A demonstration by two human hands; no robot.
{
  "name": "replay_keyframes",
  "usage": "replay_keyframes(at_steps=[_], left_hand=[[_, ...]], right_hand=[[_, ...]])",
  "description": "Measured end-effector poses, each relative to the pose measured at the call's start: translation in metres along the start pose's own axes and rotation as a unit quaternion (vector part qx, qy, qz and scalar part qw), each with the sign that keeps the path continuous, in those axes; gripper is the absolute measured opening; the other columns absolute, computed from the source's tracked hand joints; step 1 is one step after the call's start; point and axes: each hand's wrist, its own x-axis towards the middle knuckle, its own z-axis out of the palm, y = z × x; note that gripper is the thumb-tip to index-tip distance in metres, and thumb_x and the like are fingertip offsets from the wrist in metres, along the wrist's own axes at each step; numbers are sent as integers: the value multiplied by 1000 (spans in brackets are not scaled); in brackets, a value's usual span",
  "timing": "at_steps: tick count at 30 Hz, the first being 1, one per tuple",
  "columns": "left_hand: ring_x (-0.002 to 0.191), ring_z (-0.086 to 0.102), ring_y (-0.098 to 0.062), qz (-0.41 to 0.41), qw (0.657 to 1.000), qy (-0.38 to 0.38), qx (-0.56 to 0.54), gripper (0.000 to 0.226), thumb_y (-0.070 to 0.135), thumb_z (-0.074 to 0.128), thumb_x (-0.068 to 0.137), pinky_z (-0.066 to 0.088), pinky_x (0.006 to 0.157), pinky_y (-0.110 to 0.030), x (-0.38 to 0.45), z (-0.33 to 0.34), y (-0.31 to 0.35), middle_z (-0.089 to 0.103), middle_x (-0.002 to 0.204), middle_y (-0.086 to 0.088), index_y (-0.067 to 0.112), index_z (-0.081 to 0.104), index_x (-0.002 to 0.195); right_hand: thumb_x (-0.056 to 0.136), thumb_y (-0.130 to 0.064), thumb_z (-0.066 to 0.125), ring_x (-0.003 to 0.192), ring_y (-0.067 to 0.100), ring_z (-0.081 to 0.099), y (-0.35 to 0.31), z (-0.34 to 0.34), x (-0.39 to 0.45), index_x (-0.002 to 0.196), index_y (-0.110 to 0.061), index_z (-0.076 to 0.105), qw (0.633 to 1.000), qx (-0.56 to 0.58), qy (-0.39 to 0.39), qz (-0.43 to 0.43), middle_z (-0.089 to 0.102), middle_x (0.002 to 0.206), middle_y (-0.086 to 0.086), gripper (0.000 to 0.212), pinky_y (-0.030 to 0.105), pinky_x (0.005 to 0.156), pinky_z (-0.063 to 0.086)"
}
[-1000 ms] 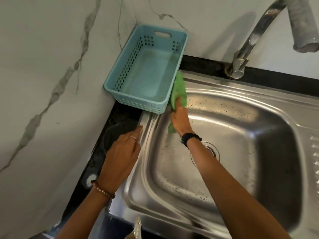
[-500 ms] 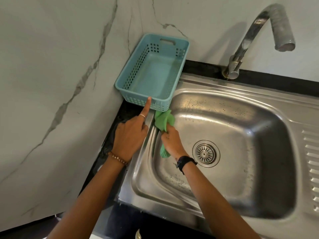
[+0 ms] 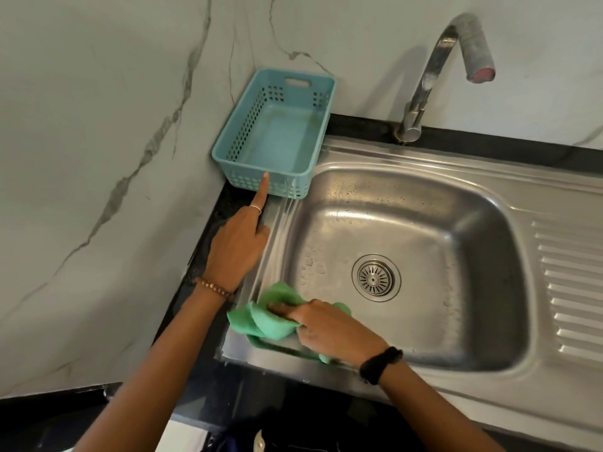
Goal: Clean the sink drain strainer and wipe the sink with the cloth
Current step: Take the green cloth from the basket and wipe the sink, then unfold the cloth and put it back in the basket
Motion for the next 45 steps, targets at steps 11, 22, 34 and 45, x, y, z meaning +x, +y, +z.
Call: replay_keyframes(at_steps=[11,22,34,45], left_hand=[[103,57,-21,-275,768,-62,-575,31,28,35,97,45,83,-32,-39,51,23,56,124,-13,22,43,126],[102,66,-28,-245,505,-265,-784,67,63,48,69,57,78,-39,-36,49,112,67,117,-12,16,66,114],[75,73,-16,-112,729,-329,-590,23,18,62,65,56,55,-26,-13,-38,88,76,83,-1,27,77,80],[84,71,-18,-181,747,-286,-572,48,-9,42,85,60,66,-30,-9,2,58,69,103,-7,9,46,129]], right_hand=[[59,-8,55,70,26,72,51,-77,-71,85,-6,75,645,739,187,50,75,82,12,33,31,59,58],[64,-78,43,103,27,64,31,-82,-82,105,-15,70,517,792,321,-44,68,114,11,80,40,97,42],[67,-31,69,93,21,69,54,-102,-98,107,-16,65,701,644,305,-32,72,105,6,43,35,70,58],[80,7,53,84,13,71,89,-91,-96,114,-18,61,788,547,280,36,75,97,-1,43,23,61,56]])
